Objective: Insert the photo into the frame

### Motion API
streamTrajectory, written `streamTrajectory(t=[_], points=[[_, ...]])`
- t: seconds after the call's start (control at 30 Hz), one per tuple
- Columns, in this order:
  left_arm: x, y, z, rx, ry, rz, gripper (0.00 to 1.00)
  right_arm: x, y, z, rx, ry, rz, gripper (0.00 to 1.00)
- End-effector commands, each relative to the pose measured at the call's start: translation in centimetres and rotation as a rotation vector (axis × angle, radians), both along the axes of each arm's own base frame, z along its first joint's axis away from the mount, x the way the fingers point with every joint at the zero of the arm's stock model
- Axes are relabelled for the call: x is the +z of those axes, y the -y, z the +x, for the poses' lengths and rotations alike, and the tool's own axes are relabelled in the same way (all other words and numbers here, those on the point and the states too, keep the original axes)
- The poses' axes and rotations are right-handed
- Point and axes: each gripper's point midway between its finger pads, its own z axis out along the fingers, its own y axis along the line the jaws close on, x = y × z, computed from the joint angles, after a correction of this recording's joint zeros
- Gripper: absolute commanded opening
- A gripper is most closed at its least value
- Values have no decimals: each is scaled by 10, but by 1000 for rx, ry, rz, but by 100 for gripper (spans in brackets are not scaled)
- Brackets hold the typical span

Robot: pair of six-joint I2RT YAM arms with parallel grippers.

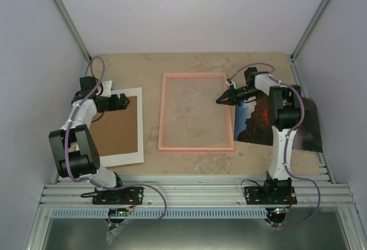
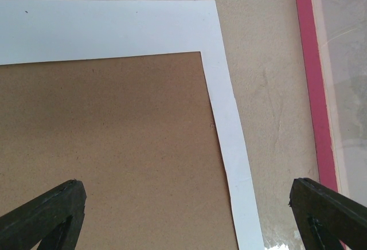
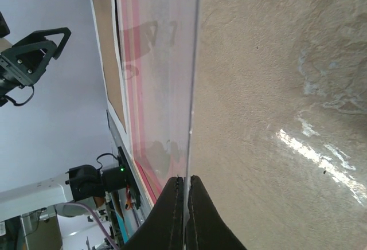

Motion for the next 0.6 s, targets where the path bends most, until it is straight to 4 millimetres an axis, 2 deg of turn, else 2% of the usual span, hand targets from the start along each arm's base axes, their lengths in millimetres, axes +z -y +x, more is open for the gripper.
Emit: streamTrajectory(t=[0.0, 0.57], points=[[-2, 1, 2, -1, 1, -3, 100, 20, -1, 0, -11, 3, 52, 1], [-4, 1, 2, 3, -4, -4, 99, 36, -7, -4, -17, -36, 148, 1]])
